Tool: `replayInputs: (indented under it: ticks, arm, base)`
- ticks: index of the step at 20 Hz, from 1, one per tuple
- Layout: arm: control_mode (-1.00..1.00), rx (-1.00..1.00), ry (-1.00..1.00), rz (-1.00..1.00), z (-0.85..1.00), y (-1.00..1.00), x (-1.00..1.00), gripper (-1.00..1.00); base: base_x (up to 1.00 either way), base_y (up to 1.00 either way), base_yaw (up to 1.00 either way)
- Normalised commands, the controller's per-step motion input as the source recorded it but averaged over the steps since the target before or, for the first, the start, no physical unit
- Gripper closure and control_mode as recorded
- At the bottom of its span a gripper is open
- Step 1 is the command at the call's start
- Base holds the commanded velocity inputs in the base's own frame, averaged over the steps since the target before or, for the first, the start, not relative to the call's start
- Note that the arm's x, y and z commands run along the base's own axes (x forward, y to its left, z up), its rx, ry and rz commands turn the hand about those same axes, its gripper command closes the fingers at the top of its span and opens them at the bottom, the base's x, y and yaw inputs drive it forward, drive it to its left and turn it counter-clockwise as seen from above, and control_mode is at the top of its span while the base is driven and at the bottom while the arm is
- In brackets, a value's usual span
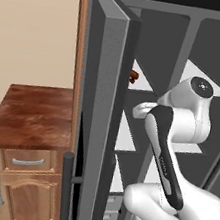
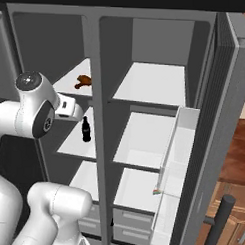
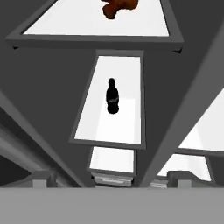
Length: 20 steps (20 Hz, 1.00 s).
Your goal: Pick up the frozen chicken drumstick from the freezer, place it on any shelf in the fridge, and close the fridge and freezer doors when done.
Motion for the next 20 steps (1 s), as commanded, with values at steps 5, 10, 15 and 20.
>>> replayInputs:
  ticks: [5,10,15,20]
  arm:
    - [-1.00,0.00,0.03,0.00,0.25,0.00,0.28,-1.00]
    - [-1.00,0.00,-0.07,0.00,0.84,0.00,0.14,-1.00]
    - [-1.00,0.00,-0.02,0.00,0.88,0.13,0.31,-1.00]
    - [-1.00,-0.03,0.01,0.00,0.26,0.19,0.42,-1.00]
  base:
    - [0.09,0.00,0.00]
    - [0.00,0.00,0.00]
    - [0.00,0.00,0.00]
    - [0.00,0.00,0.00]
